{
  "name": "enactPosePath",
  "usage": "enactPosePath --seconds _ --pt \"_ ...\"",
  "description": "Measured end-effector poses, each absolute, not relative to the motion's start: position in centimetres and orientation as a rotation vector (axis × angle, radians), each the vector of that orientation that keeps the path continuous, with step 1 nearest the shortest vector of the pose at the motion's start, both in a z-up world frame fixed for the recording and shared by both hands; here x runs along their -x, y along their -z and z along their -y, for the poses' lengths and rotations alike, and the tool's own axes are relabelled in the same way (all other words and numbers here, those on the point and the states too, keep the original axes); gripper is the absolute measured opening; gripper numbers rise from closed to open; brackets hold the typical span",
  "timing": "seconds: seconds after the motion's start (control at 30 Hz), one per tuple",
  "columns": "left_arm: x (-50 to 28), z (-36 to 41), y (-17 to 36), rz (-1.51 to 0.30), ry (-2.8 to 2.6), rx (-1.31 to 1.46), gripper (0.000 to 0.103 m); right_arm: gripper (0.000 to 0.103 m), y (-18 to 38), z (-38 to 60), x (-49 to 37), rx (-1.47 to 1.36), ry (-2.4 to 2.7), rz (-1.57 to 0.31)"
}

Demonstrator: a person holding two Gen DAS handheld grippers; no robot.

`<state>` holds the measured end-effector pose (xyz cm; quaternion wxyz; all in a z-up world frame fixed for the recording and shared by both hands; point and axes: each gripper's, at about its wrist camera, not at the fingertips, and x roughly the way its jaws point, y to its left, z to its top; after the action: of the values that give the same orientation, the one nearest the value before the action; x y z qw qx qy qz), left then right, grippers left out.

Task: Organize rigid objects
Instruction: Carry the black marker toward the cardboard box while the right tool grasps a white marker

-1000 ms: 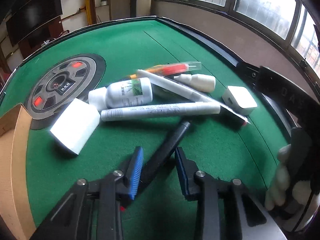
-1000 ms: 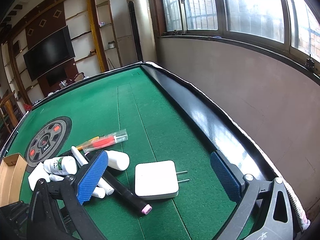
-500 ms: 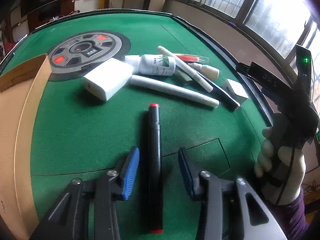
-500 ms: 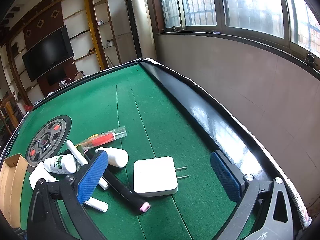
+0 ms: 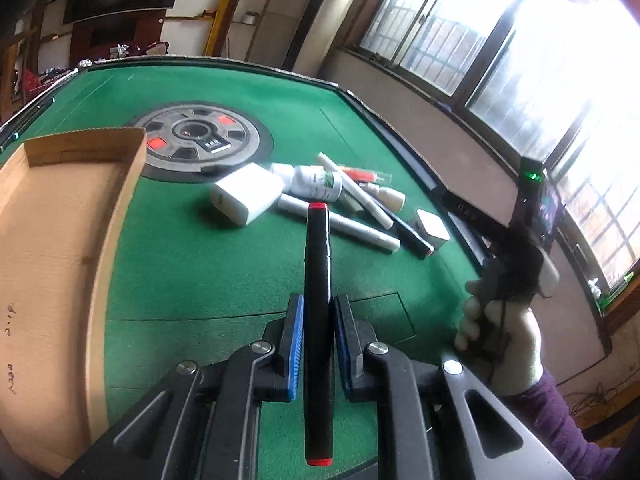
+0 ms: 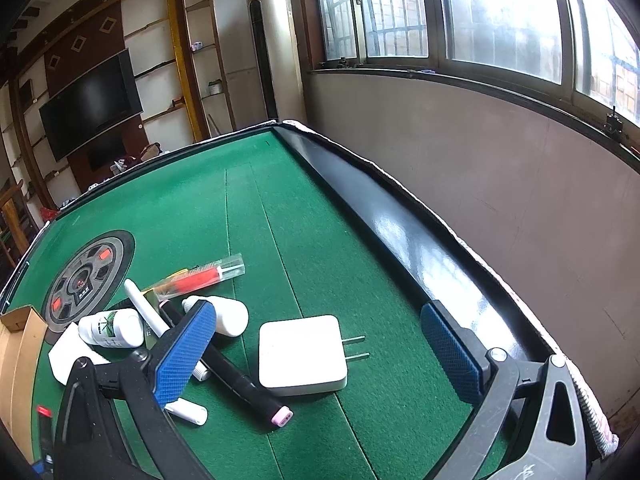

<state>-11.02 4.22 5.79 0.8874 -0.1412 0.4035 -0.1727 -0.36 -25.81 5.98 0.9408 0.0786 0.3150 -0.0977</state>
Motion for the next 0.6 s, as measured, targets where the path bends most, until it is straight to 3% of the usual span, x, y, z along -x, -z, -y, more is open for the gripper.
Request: enactPosePath --seconds 0.2,0.4,0.6 --pt "13.2 -8.2 -7.8 -0.757 0.334 0.331 0.014 0.102 -7.0 24.3 1.7 -0.16 0.101 -0.694" --pt "14.0 -11.5 -7.2 -0.755 0.308 0.414 0.014 0.102 -7.4 15.6 0.3 0.085 -0.341 -0.849" --pt "15.5 -13.3 -7.7 -0.736 0.251 0.428 0.014 0.067 -3.9 10.4 -2.6 0.286 -0.467 -0.971"
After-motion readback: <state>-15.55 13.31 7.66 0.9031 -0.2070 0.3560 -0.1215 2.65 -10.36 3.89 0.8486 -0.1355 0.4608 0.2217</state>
